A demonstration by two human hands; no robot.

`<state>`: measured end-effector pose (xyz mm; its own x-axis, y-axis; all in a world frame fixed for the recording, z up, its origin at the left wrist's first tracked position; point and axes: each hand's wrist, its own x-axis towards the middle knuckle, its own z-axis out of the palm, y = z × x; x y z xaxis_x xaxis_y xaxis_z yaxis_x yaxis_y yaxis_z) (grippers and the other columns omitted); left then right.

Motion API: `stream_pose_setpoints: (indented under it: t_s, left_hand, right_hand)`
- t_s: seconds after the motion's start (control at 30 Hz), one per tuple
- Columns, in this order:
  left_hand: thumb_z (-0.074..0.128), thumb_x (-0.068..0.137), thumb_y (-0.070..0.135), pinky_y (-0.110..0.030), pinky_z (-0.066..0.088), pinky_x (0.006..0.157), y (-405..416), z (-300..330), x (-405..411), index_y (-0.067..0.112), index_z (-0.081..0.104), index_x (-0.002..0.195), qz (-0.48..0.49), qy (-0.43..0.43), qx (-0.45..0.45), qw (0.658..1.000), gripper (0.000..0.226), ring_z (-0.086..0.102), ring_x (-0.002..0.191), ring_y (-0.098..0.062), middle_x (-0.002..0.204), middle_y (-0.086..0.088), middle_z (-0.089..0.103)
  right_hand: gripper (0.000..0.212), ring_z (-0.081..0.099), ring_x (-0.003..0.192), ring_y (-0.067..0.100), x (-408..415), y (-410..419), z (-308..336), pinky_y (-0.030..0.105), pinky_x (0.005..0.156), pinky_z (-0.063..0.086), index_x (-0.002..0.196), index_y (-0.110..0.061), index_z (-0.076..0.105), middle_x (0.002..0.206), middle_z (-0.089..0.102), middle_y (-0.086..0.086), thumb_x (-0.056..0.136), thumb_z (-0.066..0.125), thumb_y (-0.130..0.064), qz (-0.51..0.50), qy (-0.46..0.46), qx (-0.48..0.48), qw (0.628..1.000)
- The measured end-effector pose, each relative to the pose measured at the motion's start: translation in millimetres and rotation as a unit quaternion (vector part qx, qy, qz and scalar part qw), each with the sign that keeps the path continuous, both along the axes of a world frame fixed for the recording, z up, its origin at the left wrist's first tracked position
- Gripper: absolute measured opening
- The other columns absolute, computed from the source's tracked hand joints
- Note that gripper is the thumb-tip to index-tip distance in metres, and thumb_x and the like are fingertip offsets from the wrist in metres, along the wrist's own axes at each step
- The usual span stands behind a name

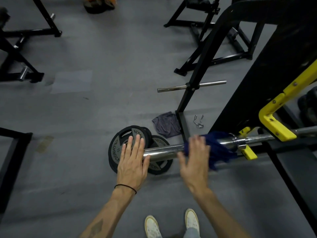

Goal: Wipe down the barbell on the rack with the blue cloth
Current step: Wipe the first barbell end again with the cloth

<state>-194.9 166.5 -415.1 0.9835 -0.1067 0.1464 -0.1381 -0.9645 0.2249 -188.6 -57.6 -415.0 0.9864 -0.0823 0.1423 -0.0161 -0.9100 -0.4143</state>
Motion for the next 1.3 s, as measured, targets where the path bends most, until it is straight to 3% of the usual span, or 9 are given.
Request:
stream_pose_setpoints:
  t_s: [0.13, 0.27, 0.4, 0.63, 0.77, 0.93, 1.0, 1.17, 1.3]
  left_hand:
    - [0.025, 0.105, 0.041, -0.045, 0.012, 0.124, 3.7, 3.1, 0.8, 0.008, 0.023, 0.157, -0.02, 0.005, 0.005, 1.0, 0.062, 0.006, 0.154, -0.024, 0.165, -0.007, 0.018]
    - [0.029, 0.104, 0.041, -0.045, 0.014, 0.124, 6.9, -0.4, 4.0, 0.008, 0.026, 0.156, -0.021, 0.011, 0.008, 1.0, 0.062, 0.009, 0.154, -0.022, 0.164, -0.007, 0.021]
    - [0.027, 0.105, 0.047, -0.042, 0.017, 0.123, 15.4, 0.4, 25.0, 0.002, 0.036, 0.151, -0.058, 0.005, 0.023, 0.998, 0.065, 0.03, 0.148, -0.027, 0.157, -0.013, 0.036]
    - [0.008, 0.102, 0.056, -0.036, -0.001, 0.125, 18.8, 17.3, 67.3, 0.007, 0.011, 0.158, 0.0, 0.03, 0.022, 0.999, 0.074, -0.001, 0.154, -0.02, 0.165, -0.01, 0.01]
    - [0.021, 0.105, 0.047, -0.043, 0.012, 0.125, 19.8, 7.9, 20.5, 0.005, 0.026, 0.155, -0.032, 0.009, 0.005, 0.999, 0.066, 0.009, 0.154, -0.024, 0.164, -0.012, 0.021]
    - [0.013, 0.105, 0.05, -0.042, 0.008, 0.125, 9.7, 2.3, 10.2, 0.005, 0.024, 0.155, 0.028, 0.021, -0.005, 0.999, 0.068, 0.005, 0.154, -0.025, 0.165, -0.012, 0.018]
    - [0.012, 0.105, 0.051, -0.041, 0.008, 0.125, 8.3, 2.3, 11.1, 0.004, 0.027, 0.154, 0.029, 0.031, -0.002, 0.999, 0.07, 0.007, 0.154, -0.025, 0.164, -0.012, 0.02]
    - [0.008, 0.105, 0.052, -0.041, 0.009, 0.124, 14.8, 0.1, 10.5, 0.006, 0.025, 0.155, 0.011, 0.028, 0.0, 1.0, 0.07, 0.007, 0.154, -0.023, 0.165, -0.011, 0.019]
    - [0.012, 0.105, 0.05, -0.04, 0.007, 0.125, 15.1, -0.1, 10.2, 0.007, 0.023, 0.156, 0.007, 0.027, -0.004, 1.0, 0.068, 0.005, 0.155, -0.022, 0.165, -0.009, 0.017]
  right_hand:
    - [0.068, 0.02, 0.157, 0.023, 9.1, -39.4, -0.2, 0.044, 0.126, 0.014, 0.161, -0.016, 0.027, 0.17, 0.02, 0.005, 0.107, 0.019, -0.057, 0.244, -0.036, -0.137, 0.959]
    - [0.069, 0.025, 0.154, 0.027, 22.4, -109.5, 1.2, 0.046, 0.127, 0.013, 0.157, -0.009, 0.037, 0.164, 0.035, 0.013, 0.107, 0.02, -0.054, 0.063, -0.015, -0.118, 0.991]
    - [0.07, 0.013, 0.157, 0.03, 11.5, -38.2, -1.0, 0.052, 0.127, 0.011, 0.156, -0.002, 0.036, 0.166, 0.027, 0.016, 0.106, 0.027, -0.05, -0.121, -0.03, -0.012, 0.992]
    - [0.064, 0.021, 0.156, 0.023, -3.6, 34.8, -3.0, 0.045, 0.124, 0.018, 0.159, -0.015, 0.033, 0.167, 0.028, 0.008, 0.108, 0.026, -0.053, 0.218, -0.048, -0.096, 0.97]
    - [0.062, 0.033, 0.151, 0.03, 17.0, -47.8, -1.5, 0.047, 0.125, 0.019, 0.152, -0.012, 0.046, 0.159, 0.042, 0.013, 0.108, 0.026, -0.05, 0.093, -0.05, -0.096, 0.99]
    - [0.06, 0.014, 0.157, 0.032, 7.8, -13.4, -10.4, 0.055, 0.126, 0.014, 0.152, -0.004, 0.044, 0.167, 0.026, 0.013, 0.108, 0.03, -0.042, -0.174, -0.059, 0.041, 0.982]
    - [0.061, 0.011, 0.158, 0.033, 3.7, 35.4, -8.4, 0.054, 0.127, 0.012, 0.153, -0.004, 0.042, 0.168, 0.022, 0.012, 0.108, 0.032, -0.044, -0.135, -0.061, 0.066, 0.987]
    - [0.063, 0.018, 0.157, 0.023, -11.7, 15.5, -8.7, 0.042, 0.127, 0.012, 0.162, -0.019, 0.027, 0.171, 0.018, 0.004, 0.107, 0.032, -0.048, 0.236, -0.062, -0.108, 0.964]
    - [0.058, 0.03, 0.152, 0.031, 7.3, -57.9, -7.8, 0.055, 0.121, 0.027, 0.155, -0.012, 0.042, 0.163, 0.035, 0.012, 0.107, 0.032, -0.043, 0.079, -0.076, -0.08, 0.991]
